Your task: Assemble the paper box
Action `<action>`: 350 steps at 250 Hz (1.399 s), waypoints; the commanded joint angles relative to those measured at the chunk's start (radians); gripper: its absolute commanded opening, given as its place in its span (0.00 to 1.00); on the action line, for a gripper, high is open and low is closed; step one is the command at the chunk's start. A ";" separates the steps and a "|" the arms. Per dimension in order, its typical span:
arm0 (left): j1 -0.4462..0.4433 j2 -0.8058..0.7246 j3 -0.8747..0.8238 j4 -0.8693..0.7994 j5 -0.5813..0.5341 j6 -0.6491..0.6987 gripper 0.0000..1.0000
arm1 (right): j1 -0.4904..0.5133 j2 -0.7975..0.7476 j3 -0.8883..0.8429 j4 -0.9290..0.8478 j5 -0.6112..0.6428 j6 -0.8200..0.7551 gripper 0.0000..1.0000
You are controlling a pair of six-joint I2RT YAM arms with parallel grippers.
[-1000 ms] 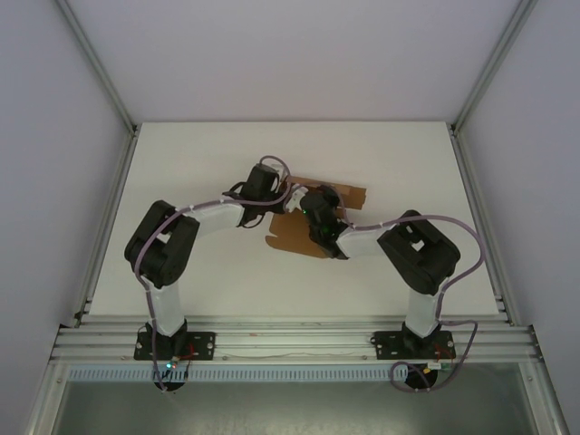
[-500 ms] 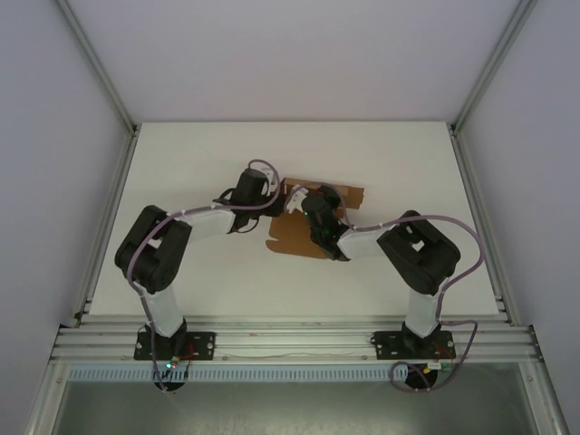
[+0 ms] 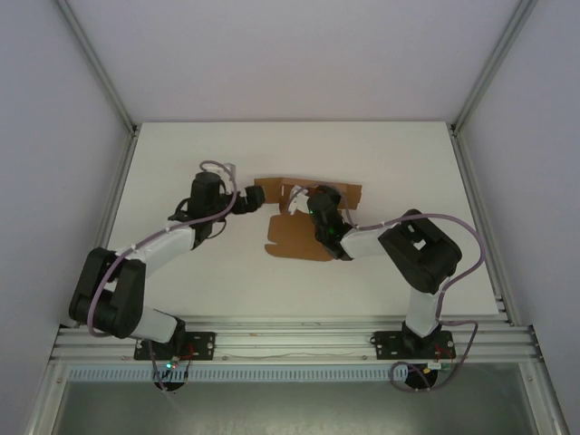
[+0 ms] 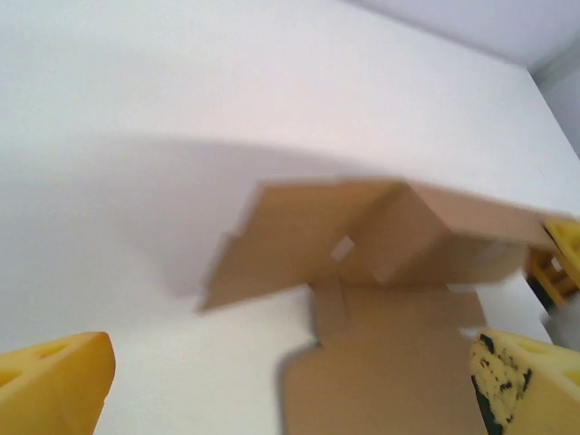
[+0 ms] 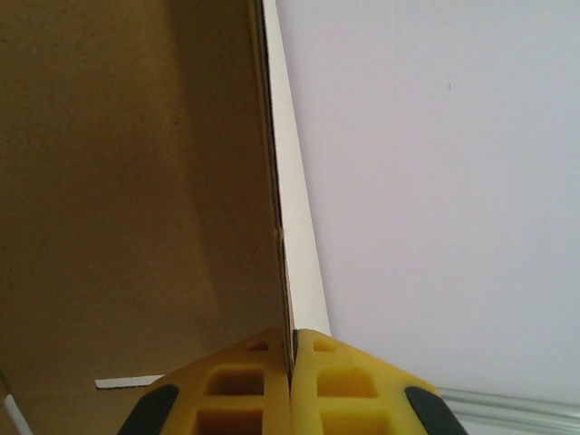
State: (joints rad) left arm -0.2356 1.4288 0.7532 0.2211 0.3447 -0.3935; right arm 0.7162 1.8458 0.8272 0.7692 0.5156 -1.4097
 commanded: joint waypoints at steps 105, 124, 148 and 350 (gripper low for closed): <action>0.090 0.307 0.151 0.077 0.299 0.033 0.93 | -0.003 0.010 -0.003 0.041 -0.058 -0.060 0.00; 0.048 0.306 0.135 0.114 0.332 0.074 0.89 | -0.002 0.009 0.005 0.031 -0.053 -0.059 0.00; -0.006 0.308 0.120 0.120 0.323 0.124 0.86 | -0.003 0.003 0.004 0.016 -0.058 -0.061 0.00; -0.165 0.423 -0.002 0.347 0.169 0.260 0.64 | 0.061 -0.011 -0.085 -0.056 -0.057 -0.096 0.00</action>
State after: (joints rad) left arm -0.3458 1.8408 0.7376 0.6144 0.5877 -0.2333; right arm 0.7376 1.8183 0.7856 0.7738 0.4831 -1.5131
